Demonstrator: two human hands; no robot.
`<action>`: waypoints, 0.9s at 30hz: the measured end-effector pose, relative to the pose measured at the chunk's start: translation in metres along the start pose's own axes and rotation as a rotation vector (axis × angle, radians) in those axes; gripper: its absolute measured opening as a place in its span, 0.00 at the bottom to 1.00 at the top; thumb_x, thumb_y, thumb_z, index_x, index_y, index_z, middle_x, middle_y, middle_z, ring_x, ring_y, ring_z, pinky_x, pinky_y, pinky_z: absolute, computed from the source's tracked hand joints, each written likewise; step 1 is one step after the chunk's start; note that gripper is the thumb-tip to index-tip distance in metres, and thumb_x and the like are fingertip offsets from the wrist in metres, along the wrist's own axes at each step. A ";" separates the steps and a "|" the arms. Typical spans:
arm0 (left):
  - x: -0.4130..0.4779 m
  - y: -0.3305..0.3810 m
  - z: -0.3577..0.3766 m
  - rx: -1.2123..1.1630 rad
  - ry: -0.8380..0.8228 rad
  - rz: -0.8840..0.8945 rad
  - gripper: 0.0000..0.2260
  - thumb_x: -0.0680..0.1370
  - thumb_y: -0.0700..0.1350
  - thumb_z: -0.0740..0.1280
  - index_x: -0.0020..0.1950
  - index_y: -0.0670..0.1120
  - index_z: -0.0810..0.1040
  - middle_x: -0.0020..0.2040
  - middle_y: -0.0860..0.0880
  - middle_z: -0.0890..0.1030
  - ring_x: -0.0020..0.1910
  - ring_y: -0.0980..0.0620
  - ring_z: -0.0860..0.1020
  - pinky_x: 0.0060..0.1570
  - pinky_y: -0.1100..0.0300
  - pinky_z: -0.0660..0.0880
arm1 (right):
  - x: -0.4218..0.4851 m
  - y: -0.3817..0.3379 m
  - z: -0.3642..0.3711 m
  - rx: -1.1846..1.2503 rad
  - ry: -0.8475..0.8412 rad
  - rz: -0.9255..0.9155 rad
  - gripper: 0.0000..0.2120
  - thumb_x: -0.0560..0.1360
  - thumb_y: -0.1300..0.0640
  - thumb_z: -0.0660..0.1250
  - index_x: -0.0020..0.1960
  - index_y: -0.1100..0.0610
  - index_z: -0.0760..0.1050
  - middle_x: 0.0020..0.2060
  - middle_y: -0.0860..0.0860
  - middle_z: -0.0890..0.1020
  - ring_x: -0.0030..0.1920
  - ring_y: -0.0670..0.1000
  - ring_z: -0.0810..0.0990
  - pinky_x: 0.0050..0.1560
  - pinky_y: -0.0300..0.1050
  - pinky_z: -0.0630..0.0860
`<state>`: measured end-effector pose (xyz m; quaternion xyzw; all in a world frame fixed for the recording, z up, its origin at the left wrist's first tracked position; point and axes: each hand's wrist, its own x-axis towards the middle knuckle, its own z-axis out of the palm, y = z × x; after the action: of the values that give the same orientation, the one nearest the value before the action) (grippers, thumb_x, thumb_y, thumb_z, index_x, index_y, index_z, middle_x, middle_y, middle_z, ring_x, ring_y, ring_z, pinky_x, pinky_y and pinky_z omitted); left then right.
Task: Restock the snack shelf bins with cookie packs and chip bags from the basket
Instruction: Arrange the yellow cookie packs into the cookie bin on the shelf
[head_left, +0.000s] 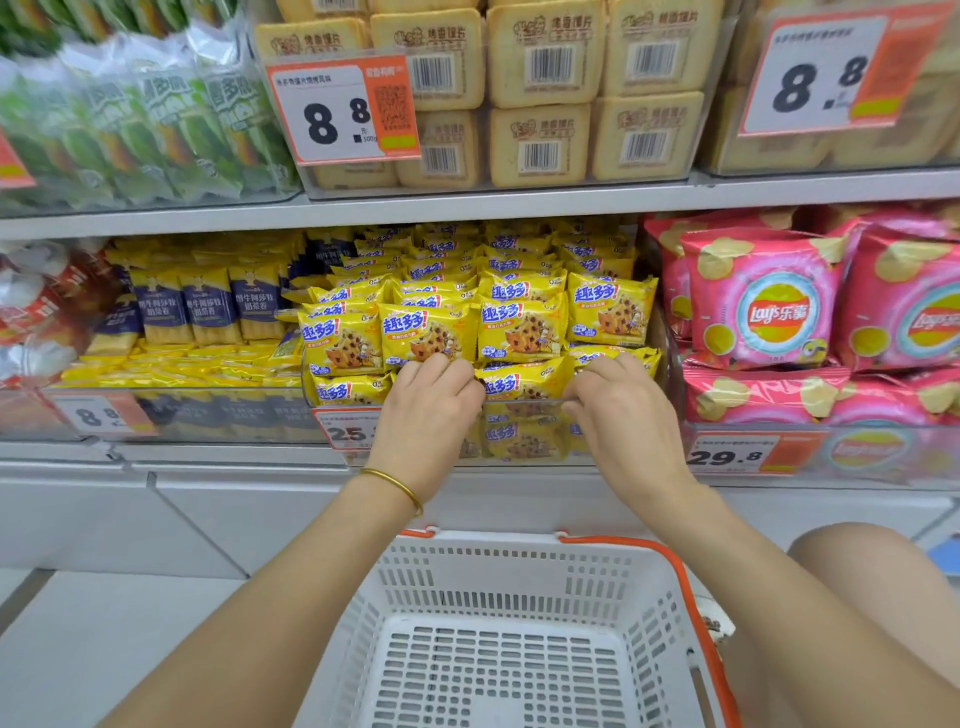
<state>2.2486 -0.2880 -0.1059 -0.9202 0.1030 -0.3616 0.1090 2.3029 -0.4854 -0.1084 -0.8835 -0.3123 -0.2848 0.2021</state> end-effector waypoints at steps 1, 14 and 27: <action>0.004 -0.001 0.001 -0.002 0.009 0.003 0.10 0.64 0.36 0.77 0.38 0.44 0.78 0.37 0.47 0.75 0.41 0.47 0.65 0.39 0.56 0.59 | 0.004 0.003 0.000 0.005 0.007 0.003 0.08 0.63 0.64 0.77 0.35 0.61 0.77 0.34 0.54 0.78 0.38 0.58 0.74 0.33 0.49 0.75; 0.020 -0.005 0.021 -0.004 -0.053 -0.026 0.10 0.63 0.36 0.78 0.36 0.44 0.78 0.36 0.47 0.75 0.40 0.47 0.66 0.38 0.57 0.58 | 0.018 0.010 0.019 -0.015 -0.030 0.042 0.09 0.63 0.66 0.77 0.34 0.62 0.77 0.34 0.55 0.78 0.38 0.58 0.73 0.31 0.50 0.74; 0.032 0.022 -0.008 -0.102 0.050 -0.038 0.04 0.75 0.42 0.65 0.42 0.43 0.77 0.40 0.44 0.76 0.40 0.44 0.71 0.39 0.55 0.64 | 0.006 0.005 -0.020 -0.012 0.053 0.014 0.10 0.64 0.69 0.69 0.44 0.60 0.79 0.39 0.55 0.80 0.40 0.60 0.77 0.32 0.49 0.76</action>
<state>2.2631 -0.3189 -0.0856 -0.9171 0.1065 -0.3806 0.0525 2.3024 -0.4968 -0.0908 -0.8789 -0.2990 -0.3086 0.2071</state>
